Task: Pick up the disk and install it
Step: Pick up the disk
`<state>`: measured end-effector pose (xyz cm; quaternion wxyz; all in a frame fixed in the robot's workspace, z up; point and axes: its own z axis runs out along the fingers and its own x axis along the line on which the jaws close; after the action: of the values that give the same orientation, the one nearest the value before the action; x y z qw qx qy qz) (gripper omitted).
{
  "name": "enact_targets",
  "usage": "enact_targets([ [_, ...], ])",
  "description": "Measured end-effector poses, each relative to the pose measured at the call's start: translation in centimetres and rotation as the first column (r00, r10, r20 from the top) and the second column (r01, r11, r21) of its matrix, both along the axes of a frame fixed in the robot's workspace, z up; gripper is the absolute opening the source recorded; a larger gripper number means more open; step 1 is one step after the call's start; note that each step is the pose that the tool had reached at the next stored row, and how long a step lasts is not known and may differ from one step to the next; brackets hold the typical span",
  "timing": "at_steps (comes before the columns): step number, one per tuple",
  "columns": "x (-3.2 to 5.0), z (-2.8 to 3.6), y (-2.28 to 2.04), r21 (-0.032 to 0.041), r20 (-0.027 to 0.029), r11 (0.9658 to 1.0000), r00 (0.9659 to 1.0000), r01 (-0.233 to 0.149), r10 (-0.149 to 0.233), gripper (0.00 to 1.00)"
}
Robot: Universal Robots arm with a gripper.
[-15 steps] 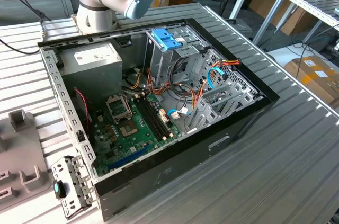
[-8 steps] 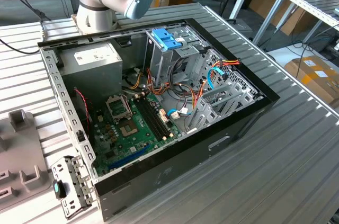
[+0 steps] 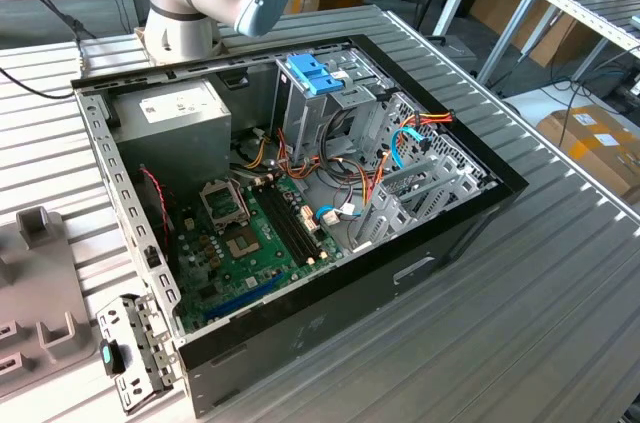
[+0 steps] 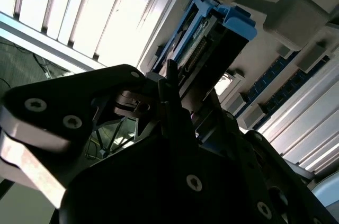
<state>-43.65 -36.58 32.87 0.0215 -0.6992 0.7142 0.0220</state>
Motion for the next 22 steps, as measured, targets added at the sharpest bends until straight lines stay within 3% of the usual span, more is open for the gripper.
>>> enact_targets([
  [9,0.0,1.87,0.0,-0.0096,0.0,1.0,1.0,0.0,0.0,0.35],
  [11,0.0,2.53,0.0,-0.0145,-0.0001,0.9999,1.0,0.0,0.0,0.35],
  [19,0.0,3.8,0.0,-0.0239,0.0001,0.9997,1.0,0.0,0.0,0.35],
  [22,0.0,3.84,0.0,-0.024,0.0,0.9997,1.0,0.0,0.0,0.35],
])
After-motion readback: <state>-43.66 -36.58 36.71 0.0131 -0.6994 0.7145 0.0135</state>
